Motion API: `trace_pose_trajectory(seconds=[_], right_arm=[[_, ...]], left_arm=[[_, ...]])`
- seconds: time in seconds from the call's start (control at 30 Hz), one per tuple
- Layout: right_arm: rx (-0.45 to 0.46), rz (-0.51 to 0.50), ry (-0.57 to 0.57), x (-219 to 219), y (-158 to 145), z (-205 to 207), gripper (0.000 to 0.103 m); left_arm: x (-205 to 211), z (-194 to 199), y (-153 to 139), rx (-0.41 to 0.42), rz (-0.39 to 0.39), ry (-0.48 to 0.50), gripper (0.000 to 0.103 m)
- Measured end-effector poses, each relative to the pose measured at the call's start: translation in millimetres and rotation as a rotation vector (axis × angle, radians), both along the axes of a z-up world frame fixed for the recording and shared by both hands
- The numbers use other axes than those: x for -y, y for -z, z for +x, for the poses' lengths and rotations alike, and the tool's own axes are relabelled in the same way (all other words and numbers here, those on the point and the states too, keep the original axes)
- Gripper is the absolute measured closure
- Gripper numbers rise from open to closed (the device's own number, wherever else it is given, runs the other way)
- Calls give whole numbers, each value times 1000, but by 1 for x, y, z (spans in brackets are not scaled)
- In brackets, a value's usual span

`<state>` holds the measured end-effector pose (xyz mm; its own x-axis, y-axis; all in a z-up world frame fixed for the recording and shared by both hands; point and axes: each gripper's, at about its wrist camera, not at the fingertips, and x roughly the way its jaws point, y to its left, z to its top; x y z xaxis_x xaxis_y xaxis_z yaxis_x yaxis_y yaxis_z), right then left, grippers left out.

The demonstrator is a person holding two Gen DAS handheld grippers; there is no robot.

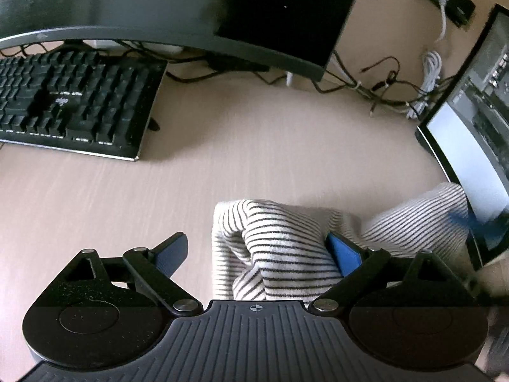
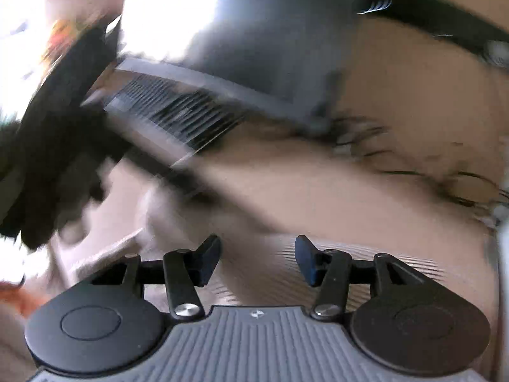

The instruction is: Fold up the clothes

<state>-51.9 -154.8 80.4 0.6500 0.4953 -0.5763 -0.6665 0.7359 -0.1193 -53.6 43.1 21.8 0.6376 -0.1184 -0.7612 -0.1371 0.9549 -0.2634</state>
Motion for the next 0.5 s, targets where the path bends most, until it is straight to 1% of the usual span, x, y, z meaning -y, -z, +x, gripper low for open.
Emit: trace_pose_trajectory(seconds=[0.07, 0.13, 0.2, 0.27, 0.3, 0.37, 0.4, 0.5], right_arm=[[54, 11, 116, 16, -6, 9, 52], [48, 27, 215, 30, -3, 27, 52], [0, 43, 290, 42, 7, 46, 52], [-48, 37, 363, 52, 21, 57, 52], [-72, 38, 394, 57, 28, 61, 49], [-133, 69, 410, 65, 34, 58, 49], [-158, 80, 410, 69, 36, 55, 58], [-175, 63, 397, 79, 38, 37, 61]], left_arm=[[4, -3, -1, 7, 20, 16, 6], [6, -5, -2, 10, 32, 25, 7], [8, -6, -3, 10, 37, 31, 7], [9, -10, -5, 11, 43, 45, 7], [10, -12, -5, 14, 51, 54, 7], [12, -17, -5, 15, 55, 67, 7], [11, -19, -5, 14, 49, 70, 7], [8, -26, -11, 21, 25, 60, 7]])
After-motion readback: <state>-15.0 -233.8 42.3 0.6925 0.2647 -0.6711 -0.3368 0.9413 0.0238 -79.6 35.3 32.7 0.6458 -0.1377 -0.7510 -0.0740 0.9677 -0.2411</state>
